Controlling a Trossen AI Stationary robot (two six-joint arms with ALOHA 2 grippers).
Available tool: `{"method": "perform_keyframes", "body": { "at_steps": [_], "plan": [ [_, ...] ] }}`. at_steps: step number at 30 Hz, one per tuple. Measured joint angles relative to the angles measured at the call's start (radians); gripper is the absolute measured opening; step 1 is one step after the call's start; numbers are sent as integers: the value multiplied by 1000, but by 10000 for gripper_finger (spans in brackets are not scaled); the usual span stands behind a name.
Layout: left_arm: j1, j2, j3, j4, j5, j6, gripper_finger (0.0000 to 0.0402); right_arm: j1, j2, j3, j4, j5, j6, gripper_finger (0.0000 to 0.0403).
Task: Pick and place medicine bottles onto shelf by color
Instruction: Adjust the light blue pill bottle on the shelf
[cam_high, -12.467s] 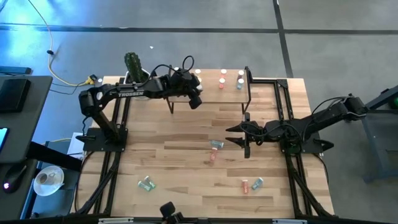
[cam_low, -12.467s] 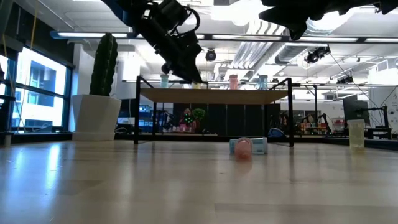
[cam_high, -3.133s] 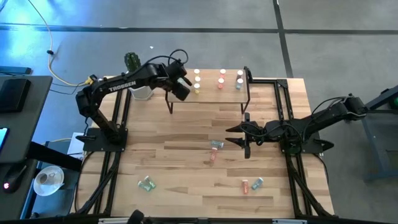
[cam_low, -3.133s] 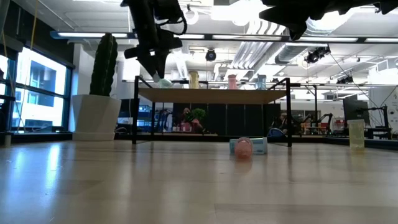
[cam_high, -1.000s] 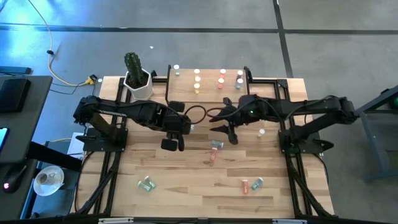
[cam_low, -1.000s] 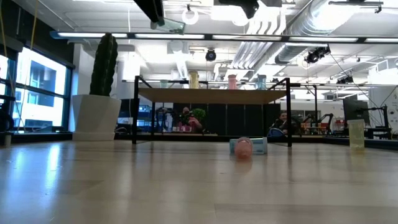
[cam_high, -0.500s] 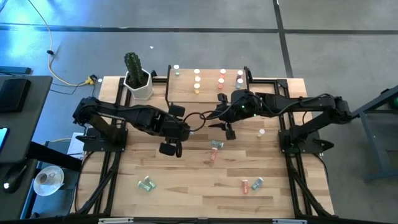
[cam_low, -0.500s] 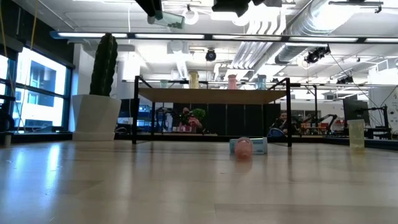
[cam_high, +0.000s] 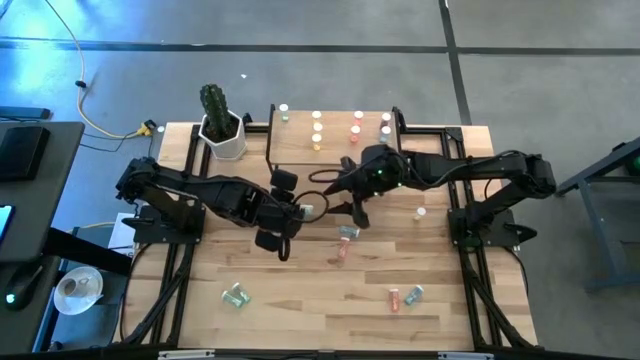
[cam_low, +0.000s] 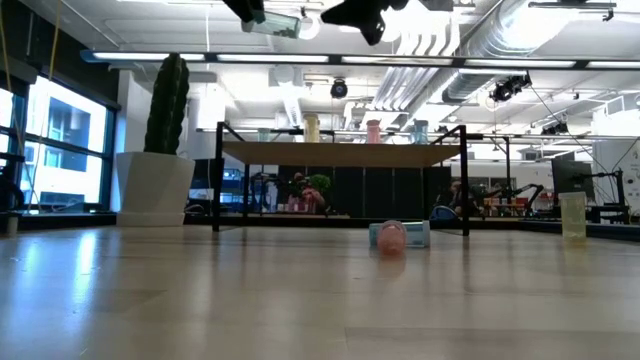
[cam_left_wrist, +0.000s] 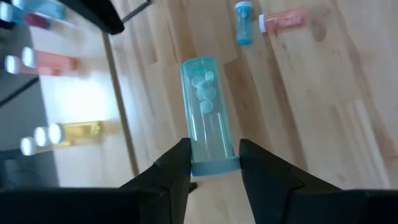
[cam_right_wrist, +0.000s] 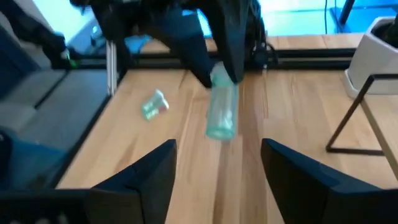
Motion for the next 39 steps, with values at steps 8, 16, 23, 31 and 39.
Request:
{"method": "perform_keyframes", "body": {
  "at_steps": [8,16,23,31,39],
  "plan": [
    [-33,0,0,47,-82,113,122,-35,13,-1,77,-125,195,229],
    [-82,0,0,109,-218,318,122,-47,26,-1,84,-147,279,229],
    [-106,0,0,167,-339,470,122,-47,23,-1,109,-229,358,229],
    [-106,0,0,208,-359,618,122,-49,23,-1,143,-244,418,228],
    [-106,0,0,244,-367,688,122,-49,23,-1,153,-263,418,217]
  ]
}}
